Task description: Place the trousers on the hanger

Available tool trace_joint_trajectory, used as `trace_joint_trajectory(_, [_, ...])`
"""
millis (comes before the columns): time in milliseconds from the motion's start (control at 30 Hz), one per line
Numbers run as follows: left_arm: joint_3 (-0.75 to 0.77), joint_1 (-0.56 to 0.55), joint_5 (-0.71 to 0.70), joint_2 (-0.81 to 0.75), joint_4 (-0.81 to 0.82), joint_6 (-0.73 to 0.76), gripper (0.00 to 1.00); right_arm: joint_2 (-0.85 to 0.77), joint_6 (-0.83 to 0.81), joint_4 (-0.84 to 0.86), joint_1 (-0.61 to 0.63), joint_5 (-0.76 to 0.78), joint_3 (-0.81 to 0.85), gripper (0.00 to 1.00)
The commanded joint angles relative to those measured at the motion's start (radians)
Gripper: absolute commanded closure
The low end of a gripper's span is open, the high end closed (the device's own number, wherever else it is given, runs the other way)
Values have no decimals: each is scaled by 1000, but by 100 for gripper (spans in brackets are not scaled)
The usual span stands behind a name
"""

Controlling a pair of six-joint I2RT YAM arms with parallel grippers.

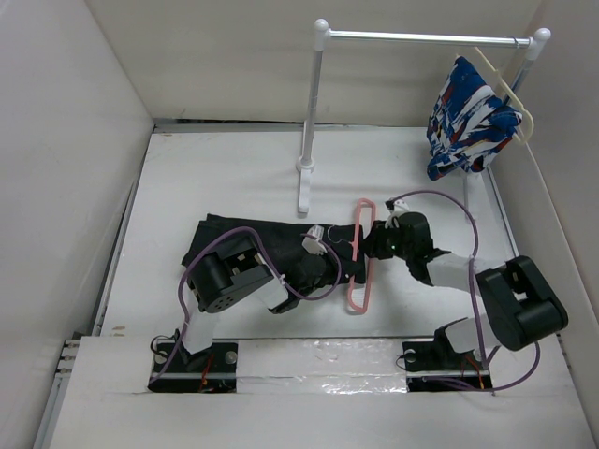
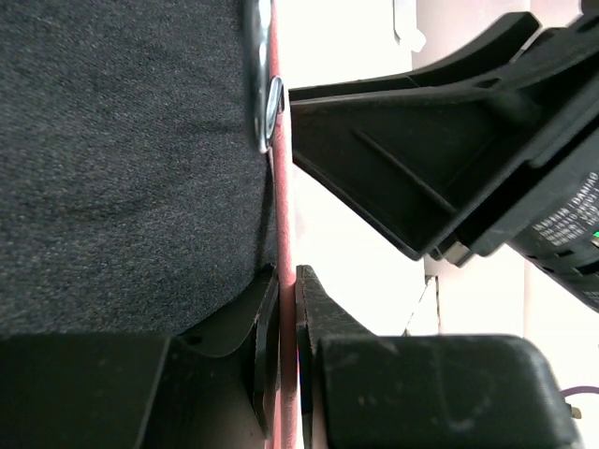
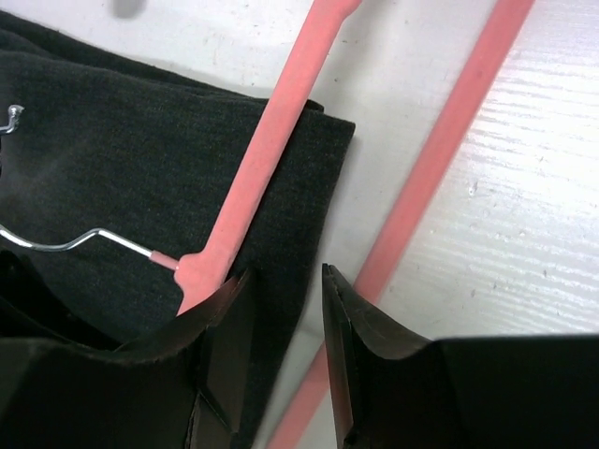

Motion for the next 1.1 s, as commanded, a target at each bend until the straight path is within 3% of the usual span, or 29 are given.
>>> trace_joint_trajectory(0, [6, -6, -26, 6, 56, 4, 100, 40, -3, 97, -7, -26, 35, 60])
trace_joint_trajectory(200, [-2, -6, -35, 0, 51, 12, 100, 155, 26, 212, -26, -98, 15, 66])
trace_joint_trajectory(233, [-3, -6, -38, -1, 53, 14, 100, 161, 34, 226, -26, -110, 12, 72])
trace_joint_trajectory(267, [-11, -6, -44, -4, 51, 17, 100, 166, 37, 240, -35, -122, 9, 88])
trace_joint_trajectory(367, [-25, -6, -58, -18, 40, 24, 100, 137, 49, 270, -53, -136, -15, 100])
trace_joint_trajectory(533, [-72, 28, -84, -73, 24, 53, 100, -26, 17, 163, -76, -118, -28, 100])
trace_joint_trajectory(767, [-166, 37, -151, -161, -35, 115, 100, -236, -27, 28, -204, -154, -69, 100])
trace_joint_trajectory(1067, [-209, 37, -176, -231, -115, 191, 100, -367, -54, -101, -365, -269, -17, 100])
